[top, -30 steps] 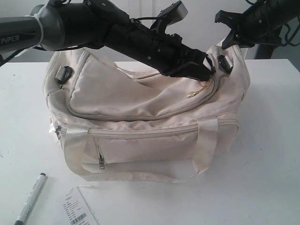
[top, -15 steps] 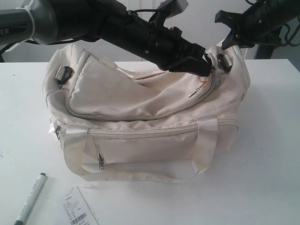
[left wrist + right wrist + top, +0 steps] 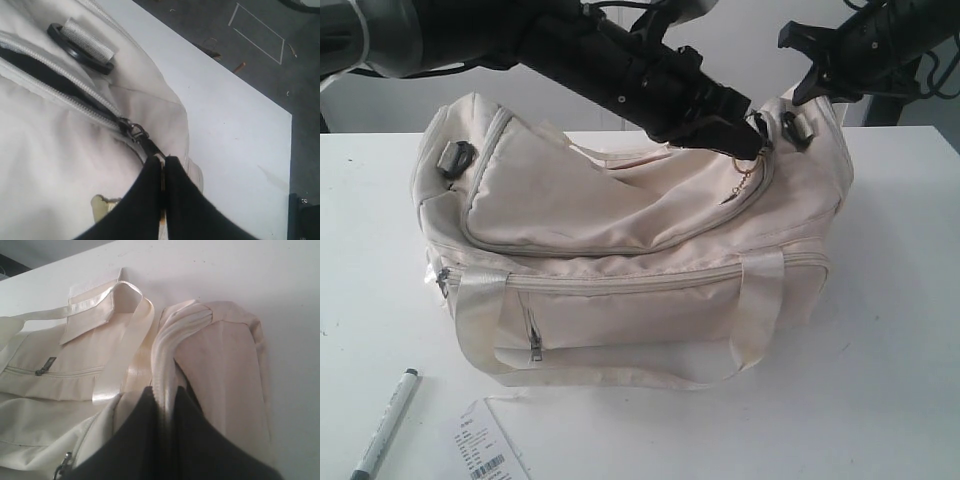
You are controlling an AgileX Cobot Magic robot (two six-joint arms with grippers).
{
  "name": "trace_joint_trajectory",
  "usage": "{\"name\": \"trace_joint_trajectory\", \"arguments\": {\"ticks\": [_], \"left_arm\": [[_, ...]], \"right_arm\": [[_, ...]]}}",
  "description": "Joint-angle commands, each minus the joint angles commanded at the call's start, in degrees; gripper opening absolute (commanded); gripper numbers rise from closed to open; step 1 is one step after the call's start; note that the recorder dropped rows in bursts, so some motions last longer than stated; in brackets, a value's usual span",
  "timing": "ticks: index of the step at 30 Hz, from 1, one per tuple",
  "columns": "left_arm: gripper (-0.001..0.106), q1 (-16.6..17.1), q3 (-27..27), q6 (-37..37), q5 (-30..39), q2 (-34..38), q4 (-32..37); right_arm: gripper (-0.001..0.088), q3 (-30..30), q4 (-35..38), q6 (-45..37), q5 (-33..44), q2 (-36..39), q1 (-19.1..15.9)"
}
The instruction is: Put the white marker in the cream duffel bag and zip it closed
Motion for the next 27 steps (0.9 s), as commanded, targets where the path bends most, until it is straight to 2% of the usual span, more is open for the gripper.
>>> {"name": "trace_joint_trajectory", "arguments": {"ticks": [22,27], "left_arm": [[0.0,0.0,0.0,0.0,5.04,0.0,0.1],[0.0,0.0,0.0,-2.03,6.12,0.0,3.23]], "right_arm": [[0.0,0.0,-0.88,1.28,0.34,0.0,0.0],[0.0,0.0,-1.55,1.28,1.08,0.0,-0.08]]}}
